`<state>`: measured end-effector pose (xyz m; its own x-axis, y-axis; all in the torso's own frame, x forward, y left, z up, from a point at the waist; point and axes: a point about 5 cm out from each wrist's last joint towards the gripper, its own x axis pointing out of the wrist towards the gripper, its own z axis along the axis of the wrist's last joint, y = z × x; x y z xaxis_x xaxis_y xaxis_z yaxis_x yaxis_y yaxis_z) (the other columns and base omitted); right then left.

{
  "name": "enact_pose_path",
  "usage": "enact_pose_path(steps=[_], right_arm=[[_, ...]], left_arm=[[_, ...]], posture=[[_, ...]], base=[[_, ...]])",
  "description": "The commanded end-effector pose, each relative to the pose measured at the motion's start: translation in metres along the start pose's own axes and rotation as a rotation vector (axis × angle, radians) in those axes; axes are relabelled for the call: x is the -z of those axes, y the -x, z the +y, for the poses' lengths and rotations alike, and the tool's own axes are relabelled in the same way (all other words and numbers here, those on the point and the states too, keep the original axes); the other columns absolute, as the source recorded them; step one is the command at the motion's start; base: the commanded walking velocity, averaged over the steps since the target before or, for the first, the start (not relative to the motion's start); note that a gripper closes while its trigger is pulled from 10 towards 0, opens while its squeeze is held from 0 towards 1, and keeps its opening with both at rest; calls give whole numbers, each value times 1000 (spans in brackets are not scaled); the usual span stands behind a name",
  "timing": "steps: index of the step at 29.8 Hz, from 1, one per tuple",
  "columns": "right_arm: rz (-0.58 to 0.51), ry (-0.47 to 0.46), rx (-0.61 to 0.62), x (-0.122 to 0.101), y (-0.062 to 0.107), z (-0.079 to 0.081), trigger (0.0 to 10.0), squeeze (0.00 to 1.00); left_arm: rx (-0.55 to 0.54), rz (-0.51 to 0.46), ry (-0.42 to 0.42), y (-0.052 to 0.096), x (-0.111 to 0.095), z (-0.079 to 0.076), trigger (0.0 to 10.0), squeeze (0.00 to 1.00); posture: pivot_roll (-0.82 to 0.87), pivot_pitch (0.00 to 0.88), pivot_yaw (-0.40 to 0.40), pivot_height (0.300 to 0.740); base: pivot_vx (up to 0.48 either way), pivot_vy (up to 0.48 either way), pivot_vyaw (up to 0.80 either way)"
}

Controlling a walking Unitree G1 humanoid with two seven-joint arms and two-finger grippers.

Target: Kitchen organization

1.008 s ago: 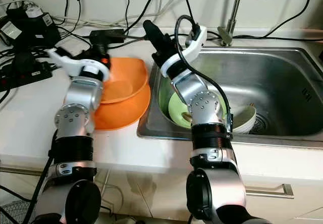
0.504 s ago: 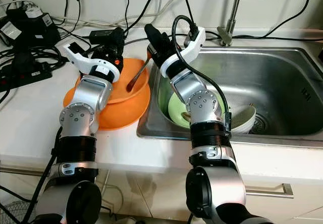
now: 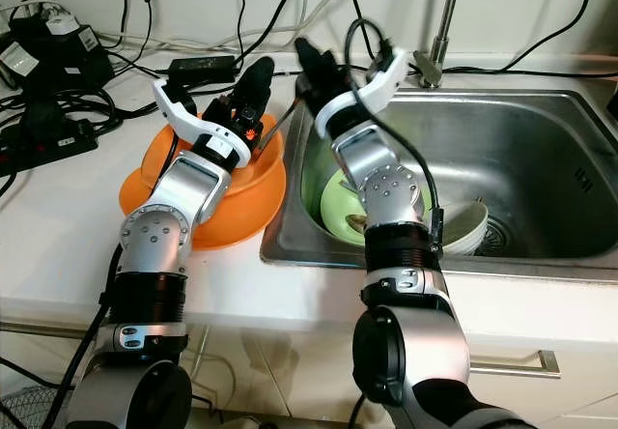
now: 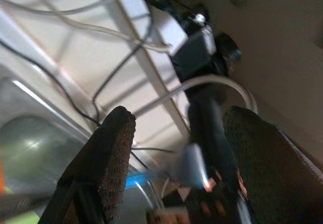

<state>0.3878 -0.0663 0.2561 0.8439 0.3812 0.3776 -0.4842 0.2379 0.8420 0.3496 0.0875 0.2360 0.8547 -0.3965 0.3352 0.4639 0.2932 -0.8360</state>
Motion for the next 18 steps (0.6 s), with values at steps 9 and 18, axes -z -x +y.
enact_pose_path(steps=[9,18], right_arm=[[-178,-71,26,-33,-11,5,0,0],[-352,128,72,-94,-3,4,0,0]], left_arm=[[71,32,-35,10,1,-7,10000,0],[95,53,-34,13,7,-9,10000,0]], posture=[[-32,0,79,740],[-43,0,76,740]], base=[[0,0,0],[0,0,0]])
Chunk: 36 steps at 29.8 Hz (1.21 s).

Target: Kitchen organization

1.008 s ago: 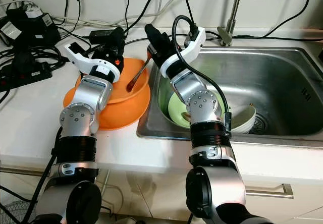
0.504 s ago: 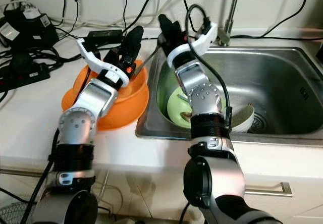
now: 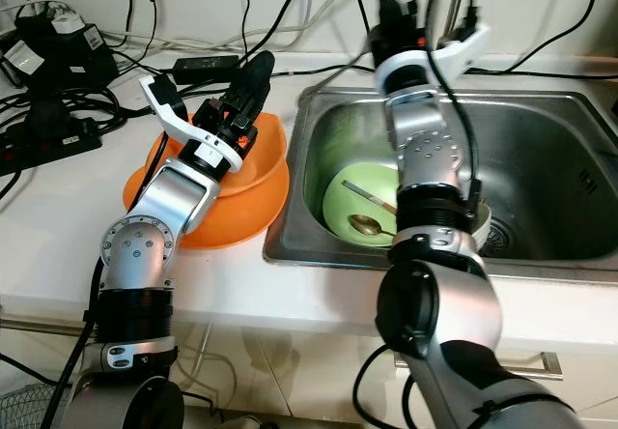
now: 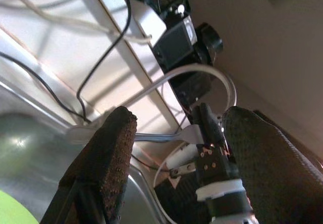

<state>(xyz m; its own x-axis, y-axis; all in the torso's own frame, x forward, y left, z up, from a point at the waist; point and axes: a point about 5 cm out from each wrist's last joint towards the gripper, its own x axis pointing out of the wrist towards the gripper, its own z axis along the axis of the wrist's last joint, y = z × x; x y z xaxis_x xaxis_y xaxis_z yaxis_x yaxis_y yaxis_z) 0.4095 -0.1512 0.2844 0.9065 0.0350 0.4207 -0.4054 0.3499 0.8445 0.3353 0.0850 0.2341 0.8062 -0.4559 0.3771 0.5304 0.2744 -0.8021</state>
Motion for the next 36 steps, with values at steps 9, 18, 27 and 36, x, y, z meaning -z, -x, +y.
enact_pose_path(steps=[9,18,27,36], right_arm=[[66,418,82,-9,6,-23,0,0],[388,977,105,14,39,-70,392,0],[578,1165,55,29,55,-88,6196,0],[746,1247,11,50,65,-97,10000,0]], left_arm=[[48,254,-221,12,15,-2,10000,0],[90,487,-751,29,8,1,10000,0],[162,640,-956,38,11,-1,10000,0],[222,753,-986,47,19,3,10000,0]], posture=[[-44,0,74,740],[-34,0,79,740],[-25,0,83,740],[-13,0,85,740]], base=[[0,0,0],[0,0,0],[0,0,0],[0,0,0]])
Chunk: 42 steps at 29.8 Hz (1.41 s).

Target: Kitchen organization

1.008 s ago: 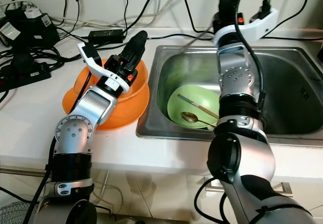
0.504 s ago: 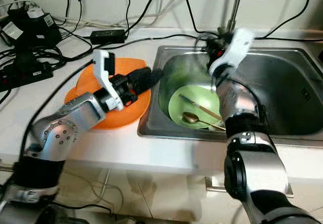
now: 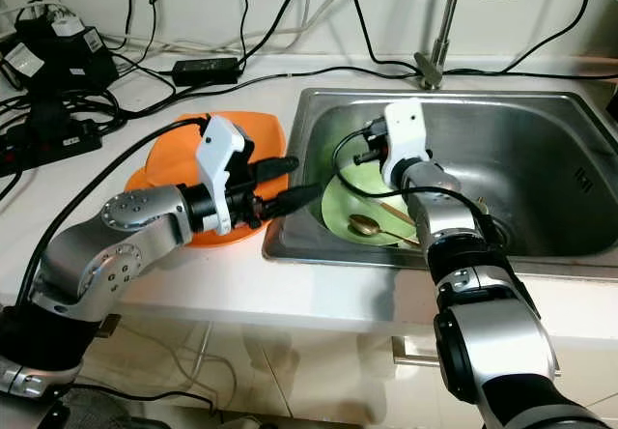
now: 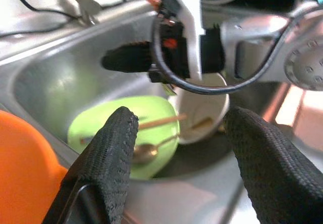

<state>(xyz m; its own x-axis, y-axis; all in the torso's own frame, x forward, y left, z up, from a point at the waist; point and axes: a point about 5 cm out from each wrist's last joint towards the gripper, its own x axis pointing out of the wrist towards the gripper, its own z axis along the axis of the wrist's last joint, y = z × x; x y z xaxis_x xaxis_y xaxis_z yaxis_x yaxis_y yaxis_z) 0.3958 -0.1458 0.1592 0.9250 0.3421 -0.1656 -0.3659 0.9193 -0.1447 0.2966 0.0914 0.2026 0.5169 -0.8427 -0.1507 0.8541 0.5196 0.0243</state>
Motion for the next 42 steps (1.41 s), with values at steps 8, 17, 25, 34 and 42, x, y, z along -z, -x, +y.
enact_pose_path(steps=[8,17,25,34,42], right_arm=[[48,-3,-40,5,-4,10,10000,549],[45,-5,-27,4,-4,8,10000,1000],[9,-14,-25,-1,-5,8,10000,1000],[-378,-338,23,-66,-1,-8,10000,1000],[-505,-416,-173,-97,4,11,10000,906]], left_arm=[[50,28,-50,3,1,-4,10000,0],[61,40,-52,4,3,-5,10000,0],[48,27,-64,3,1,-2,10000,0],[-341,-156,-139,14,-35,39,10000,0],[-748,-234,-131,42,-40,77,10000,0]], posture=[[-9,0,85,740],[-11,0,88,740],[-13,0,87,740],[-7,0,89,740],[-4,0,90,740]], base=[[0,0,0],[0,0,0],[0,0,0],[0,0,0],[0,0,0]])
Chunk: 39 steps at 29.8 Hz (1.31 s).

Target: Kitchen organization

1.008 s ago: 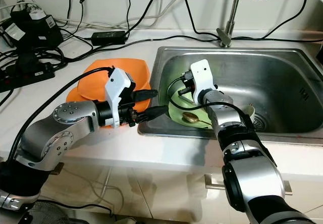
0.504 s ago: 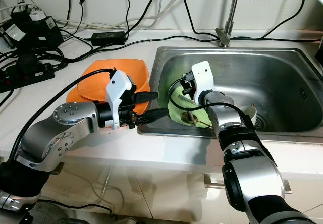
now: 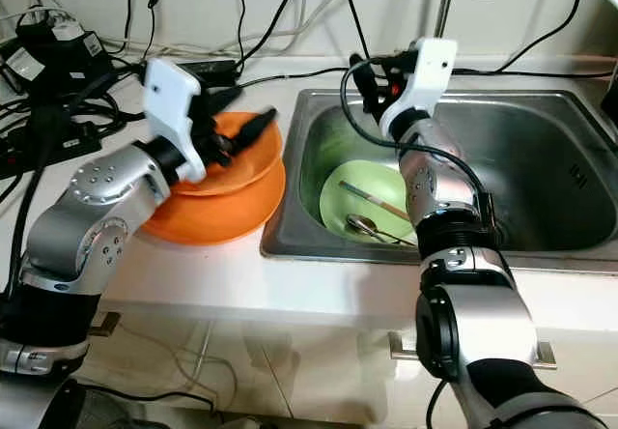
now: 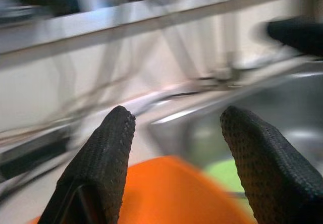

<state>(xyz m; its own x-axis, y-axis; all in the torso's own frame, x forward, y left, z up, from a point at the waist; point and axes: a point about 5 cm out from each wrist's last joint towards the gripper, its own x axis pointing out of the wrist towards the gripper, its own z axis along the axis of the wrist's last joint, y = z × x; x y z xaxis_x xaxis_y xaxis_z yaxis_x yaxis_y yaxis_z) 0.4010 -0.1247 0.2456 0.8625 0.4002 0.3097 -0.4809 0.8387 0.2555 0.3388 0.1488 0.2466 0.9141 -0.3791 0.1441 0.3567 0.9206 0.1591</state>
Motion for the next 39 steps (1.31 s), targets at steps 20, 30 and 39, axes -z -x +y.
enact_pose_path(steps=[20,30,39], right_arm=[[315,327,-638,-1,58,36,10000,0],[369,326,-698,4,68,41,10000,0],[399,284,-739,4,75,44,10000,0]], left_arm=[[-458,236,145,27,41,65,10000,0],[-363,333,468,28,61,49,10000,0],[-321,419,572,32,74,39,10000,0]], posture=[[0,0,115,740],[2,0,118,740],[0,1,120,740]], base=[[0,0,0],[0,0,0],[0,0,0]])
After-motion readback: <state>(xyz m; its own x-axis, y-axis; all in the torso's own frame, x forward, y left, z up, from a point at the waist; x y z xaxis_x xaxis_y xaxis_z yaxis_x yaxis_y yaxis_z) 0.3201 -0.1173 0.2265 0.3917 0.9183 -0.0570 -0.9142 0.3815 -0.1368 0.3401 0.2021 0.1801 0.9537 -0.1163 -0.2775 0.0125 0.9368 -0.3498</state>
